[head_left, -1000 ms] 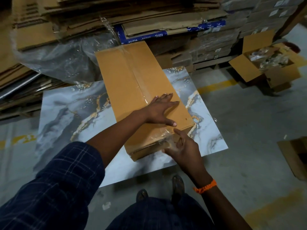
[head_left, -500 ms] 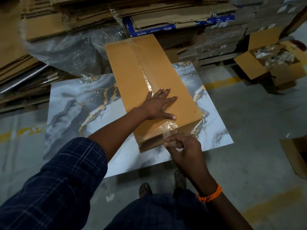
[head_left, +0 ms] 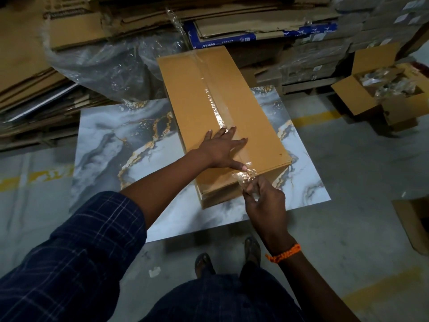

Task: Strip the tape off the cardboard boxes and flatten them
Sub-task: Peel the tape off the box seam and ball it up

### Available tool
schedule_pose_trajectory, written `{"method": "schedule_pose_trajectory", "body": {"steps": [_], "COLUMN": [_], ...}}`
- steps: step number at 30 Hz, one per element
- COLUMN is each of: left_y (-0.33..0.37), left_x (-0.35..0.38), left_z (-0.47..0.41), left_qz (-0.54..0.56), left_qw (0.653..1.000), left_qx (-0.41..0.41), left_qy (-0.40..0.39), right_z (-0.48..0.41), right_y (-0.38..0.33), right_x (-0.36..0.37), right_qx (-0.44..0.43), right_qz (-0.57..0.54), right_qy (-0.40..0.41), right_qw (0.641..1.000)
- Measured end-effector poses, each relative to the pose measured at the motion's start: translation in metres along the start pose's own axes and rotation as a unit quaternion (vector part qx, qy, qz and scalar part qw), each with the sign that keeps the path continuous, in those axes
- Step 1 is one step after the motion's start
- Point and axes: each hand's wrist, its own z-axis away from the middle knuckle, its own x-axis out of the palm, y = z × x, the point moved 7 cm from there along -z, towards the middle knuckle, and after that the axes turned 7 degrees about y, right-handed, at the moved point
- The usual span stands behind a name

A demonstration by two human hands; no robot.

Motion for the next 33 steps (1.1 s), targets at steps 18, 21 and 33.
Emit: {"method": "schedule_pose_trajectory", "body": {"steps": [18,21,33], "left_y": [-0.041,-0.046,-0.05], "left_x": [-0.002,-0.002,-0.038], "left_z": [0.045,0.05,0.111], "left_qz": [0.05,0.055,0.484], "left_qw": [0.996,0.995,0.86], "left_qx": [0.075,0.078,-0.059], "left_qy": [0.019,0.029,0.152], "right_z": [0.007,0.018,0.008], "right_y": [-0.022,-0.048,-0.057], "right_x": [0.048,0.071,0.074], "right_qx": [0.075,0.005,0.303], "right_qz": [0.006,0.093,-0.426], "right_qy": [-0.23,-0.216,-0.309], "right_qw": [0.97,0.972,0.795]}}
